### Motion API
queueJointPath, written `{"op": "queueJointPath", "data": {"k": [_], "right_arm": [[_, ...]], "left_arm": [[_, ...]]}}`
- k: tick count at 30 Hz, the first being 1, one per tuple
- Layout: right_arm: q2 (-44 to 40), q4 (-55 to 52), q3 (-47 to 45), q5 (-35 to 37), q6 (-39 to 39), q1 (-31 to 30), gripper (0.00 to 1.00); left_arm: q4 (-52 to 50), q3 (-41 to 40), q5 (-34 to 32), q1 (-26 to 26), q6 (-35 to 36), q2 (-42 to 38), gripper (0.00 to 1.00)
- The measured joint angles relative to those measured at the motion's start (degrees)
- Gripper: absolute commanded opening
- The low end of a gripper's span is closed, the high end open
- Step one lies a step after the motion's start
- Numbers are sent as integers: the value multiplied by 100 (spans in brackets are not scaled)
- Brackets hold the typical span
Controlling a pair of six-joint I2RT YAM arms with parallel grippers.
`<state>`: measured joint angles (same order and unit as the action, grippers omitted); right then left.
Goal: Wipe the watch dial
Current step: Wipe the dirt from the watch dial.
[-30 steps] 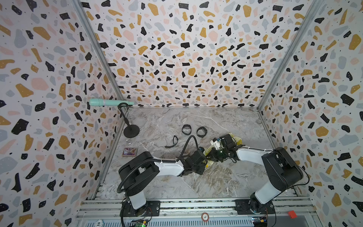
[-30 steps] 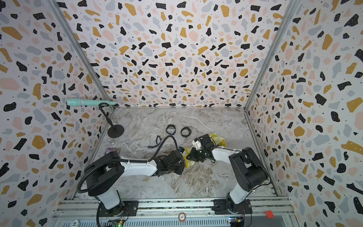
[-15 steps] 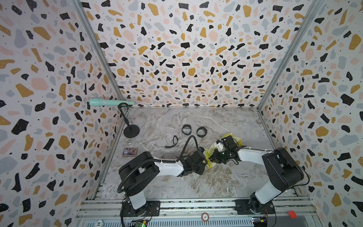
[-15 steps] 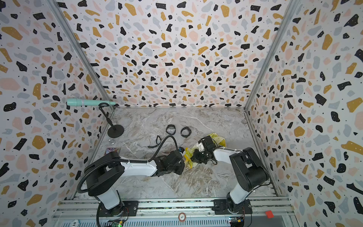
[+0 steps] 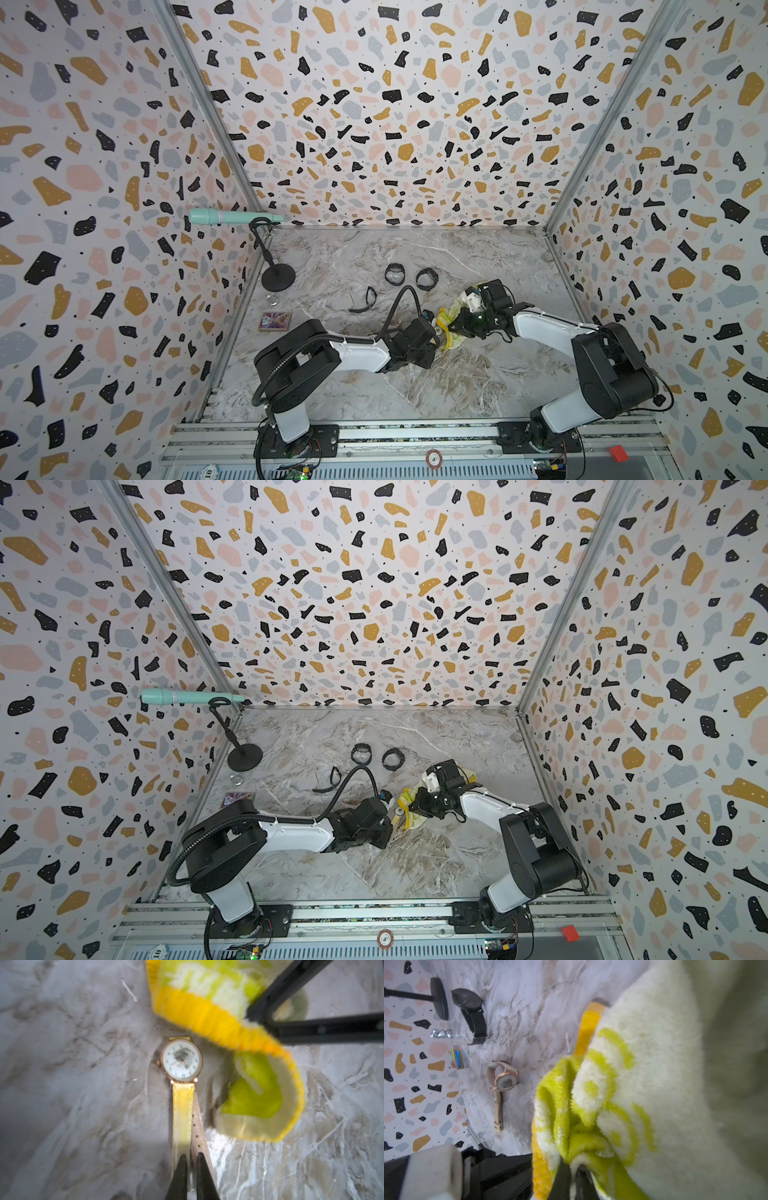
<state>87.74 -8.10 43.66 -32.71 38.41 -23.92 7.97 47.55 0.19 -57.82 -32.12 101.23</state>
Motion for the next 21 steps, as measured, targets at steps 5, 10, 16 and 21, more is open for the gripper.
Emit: {"op": "queueJointPath", "data": {"k": [5, 10, 16, 21], "right_arm": [[339, 254, 223, -63, 90, -426, 0], [643, 378, 227, -37, 216, -424, 0], [756, 404, 181, 0, 271, -50, 0], [710, 310, 149, 94, 129, 372, 0]], "left_arm": [[114, 24, 11, 2, -2, 61, 10], [144, -4, 11, 2, -2, 48, 10], [275, -92, 9, 2, -4, 22, 10], [293, -107, 7, 2, -4, 13, 9]]}}
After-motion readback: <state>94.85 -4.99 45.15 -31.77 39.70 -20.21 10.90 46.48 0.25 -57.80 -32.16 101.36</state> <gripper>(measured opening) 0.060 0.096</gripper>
